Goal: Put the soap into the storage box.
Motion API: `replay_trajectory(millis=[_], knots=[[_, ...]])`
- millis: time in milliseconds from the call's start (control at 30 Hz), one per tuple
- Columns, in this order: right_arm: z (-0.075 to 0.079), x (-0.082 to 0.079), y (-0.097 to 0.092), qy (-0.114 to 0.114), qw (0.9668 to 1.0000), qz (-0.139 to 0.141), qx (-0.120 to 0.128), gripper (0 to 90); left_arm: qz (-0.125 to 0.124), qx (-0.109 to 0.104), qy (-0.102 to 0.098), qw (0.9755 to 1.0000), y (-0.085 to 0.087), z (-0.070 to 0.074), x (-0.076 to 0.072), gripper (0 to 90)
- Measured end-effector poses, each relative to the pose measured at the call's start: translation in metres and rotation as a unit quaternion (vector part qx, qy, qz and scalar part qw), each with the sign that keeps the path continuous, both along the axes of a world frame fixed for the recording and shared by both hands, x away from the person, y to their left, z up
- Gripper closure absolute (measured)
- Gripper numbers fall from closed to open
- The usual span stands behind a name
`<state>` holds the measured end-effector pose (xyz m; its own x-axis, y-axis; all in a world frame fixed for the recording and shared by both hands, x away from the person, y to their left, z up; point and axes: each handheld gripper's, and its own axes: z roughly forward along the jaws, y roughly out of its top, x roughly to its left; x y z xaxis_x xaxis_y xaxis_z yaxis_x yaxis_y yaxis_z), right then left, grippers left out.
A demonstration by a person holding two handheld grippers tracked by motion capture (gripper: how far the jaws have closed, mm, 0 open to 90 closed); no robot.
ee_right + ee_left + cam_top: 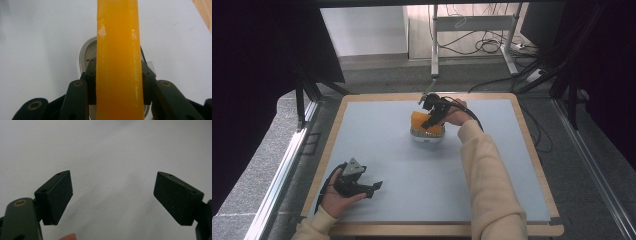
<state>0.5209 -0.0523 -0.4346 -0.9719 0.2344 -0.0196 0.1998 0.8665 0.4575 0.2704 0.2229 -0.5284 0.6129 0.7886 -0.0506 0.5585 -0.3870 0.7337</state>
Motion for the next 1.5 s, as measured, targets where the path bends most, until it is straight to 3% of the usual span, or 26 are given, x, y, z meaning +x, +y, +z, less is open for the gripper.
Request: replay_trajectory(millis=[300, 433, 567, 700, 800, 967, 1367, 1500], knots=[[-0.009, 0.005, 0.002, -0.001, 0.9996, 0.013, -0.023, 61.8, 0.001, -0.001, 0.0, 1.0, 0.0, 0.0, 0.0, 15.9], [-0.014, 0.007, 0.002, -0.008, 0.9993, 0.005, -0.036, 60.3, 0.001, -0.001, 0.0, 1.0, 0.0, 0.0, 0.0, 15.9], [-0.01, 0.007, -0.001, -0.017, 0.9998, 0.0, -0.008, 50.5, 0.0, -0.001, 0.001, 1.0, 0.0, -0.001, 0.0, 16.1], [-0.005, 0.002, -0.004, -0.043, 0.9991, -0.001, -0.002, 39.5, 0.0, 0.0, 0.001, 1.0, 0.0, -0.001, -0.001, 16.1], [0.001, -0.001, -0.007, -0.072, 0.997, -0.021, 0.015, 33.7, 0.0, 0.001, 0.002, 1.0, 0.0, -0.001, -0.001, 16.0], [0.01, -0.006, -0.012, -0.087, 0.9942, -0.052, 0.037, 29.7, 0.0, -0.001, 0.001, 1.0, 0.0, 0.0, -0.001, 16.0], [0.015, -0.044, -0.037, -0.093, 0.9859, -0.1, 0.098, 21.8, 0.001, 0.001, -0.001, 1.0, 0.0, 0.0, -0.001, 16.0], [0.013, -0.06, -0.049, -0.09, 0.9808, -0.141, 0.101, 21.8, 0.003, 0.0, -0.001, 1.0, -0.001, 0.0, -0.001, 16.0]])
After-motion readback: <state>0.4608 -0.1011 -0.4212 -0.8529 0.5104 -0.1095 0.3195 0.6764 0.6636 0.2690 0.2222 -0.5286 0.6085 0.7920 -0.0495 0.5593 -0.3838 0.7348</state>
